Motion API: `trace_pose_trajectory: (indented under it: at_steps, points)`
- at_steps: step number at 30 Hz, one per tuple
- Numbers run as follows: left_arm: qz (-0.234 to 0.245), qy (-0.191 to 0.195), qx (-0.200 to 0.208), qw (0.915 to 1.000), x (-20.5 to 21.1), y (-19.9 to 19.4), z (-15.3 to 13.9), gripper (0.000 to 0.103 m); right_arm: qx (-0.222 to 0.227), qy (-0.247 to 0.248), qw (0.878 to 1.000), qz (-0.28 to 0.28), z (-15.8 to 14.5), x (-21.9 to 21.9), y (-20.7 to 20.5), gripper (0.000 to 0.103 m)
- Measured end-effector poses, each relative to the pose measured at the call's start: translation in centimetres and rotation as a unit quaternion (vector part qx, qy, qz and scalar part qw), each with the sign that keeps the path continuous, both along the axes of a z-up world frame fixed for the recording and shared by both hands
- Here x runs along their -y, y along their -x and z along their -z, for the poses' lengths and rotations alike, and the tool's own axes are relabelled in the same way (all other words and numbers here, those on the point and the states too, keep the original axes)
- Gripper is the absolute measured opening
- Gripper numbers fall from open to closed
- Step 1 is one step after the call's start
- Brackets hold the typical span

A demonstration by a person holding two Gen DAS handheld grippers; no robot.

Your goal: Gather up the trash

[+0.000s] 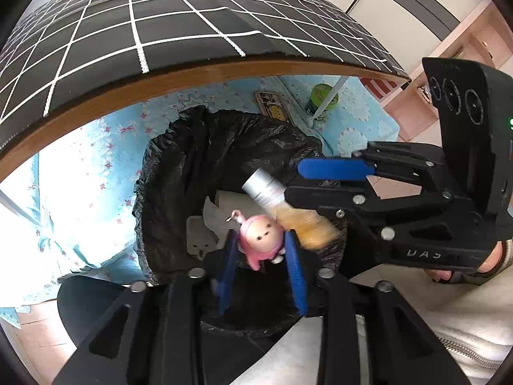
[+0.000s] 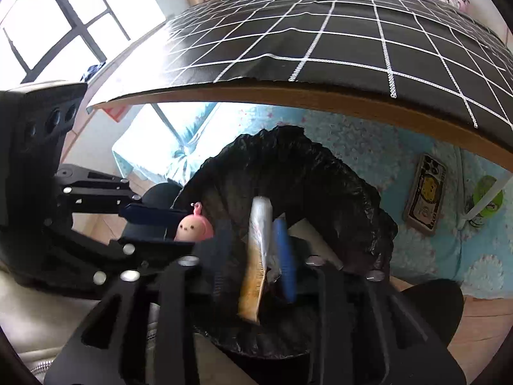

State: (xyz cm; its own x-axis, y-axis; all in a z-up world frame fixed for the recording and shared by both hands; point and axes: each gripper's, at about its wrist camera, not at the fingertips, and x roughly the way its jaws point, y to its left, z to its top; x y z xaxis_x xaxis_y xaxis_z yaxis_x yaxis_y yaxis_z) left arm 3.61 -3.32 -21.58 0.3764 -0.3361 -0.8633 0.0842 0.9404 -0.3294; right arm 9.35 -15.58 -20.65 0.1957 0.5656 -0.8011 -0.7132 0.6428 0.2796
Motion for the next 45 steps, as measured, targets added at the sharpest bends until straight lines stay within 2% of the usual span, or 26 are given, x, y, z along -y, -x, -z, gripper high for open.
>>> trace_pose_trajectory:
  at_steps: [1,2,11,16,17,20,24,27,32,45]
  points:
    - [-0.003,-0.002,0.005,1.0,0.0,0.0,-0.2,0.054,-0.002,-0.002,1.0,0.003,0.0,0.0,-0.2,0.036]
    - [-0.005,-0.003,0.009,0.9999,0.0,0.0,-0.4,0.059,-0.005,-0.003,1.0,0.006,0.0,0.1,-0.3,0.036]
    - [-0.003,-0.006,0.041,0.9991,-0.3,1.4,-3.6,0.059,-0.003,-0.017,1.0,0.004,-3.1,1.8,0.3,0.037]
    - [-0.005,-0.01,0.064,0.9979,-0.2,2.7,-5.9,0.059,-0.006,-0.017,1.0,-0.004,-5.2,3.1,1.4,0.056]
    - [-0.003,-0.01,0.07,0.9975,-0.2,3.0,-6.5,0.064,-0.007,-0.016,1.0,-0.004,-5.6,3.3,1.7,0.059]
    - [-0.004,-0.011,0.083,0.9965,-0.1,3.8,-7.8,0.07,-0.005,-0.01,1.0,-0.012,-6.5,3.6,2.4,0.068]
    - [-0.003,-0.011,0.09,0.9958,0.4,4.5,-9.0,0.08,0.001,-0.001,1.0,-0.024,-7.4,3.6,3.1,0.074]
    - [-0.009,-0.015,0.095,0.9954,0.5,4.9,-9.6,0.082,0.004,0.006,0.999,-0.034,-7.8,3.5,3.5,0.074]
    - [-0.019,-0.011,0.11,0.9937,0.3,5.7,-10.6,0.094,0.018,0.012,0.999,-0.042,-8.7,3.7,4.3,0.077]
    - [-0.016,-0.007,0.111,0.9937,0.6,5.8,-11.0,0.095,0.016,0.011,0.999,-0.051,-9.1,4.2,4.5,0.077]
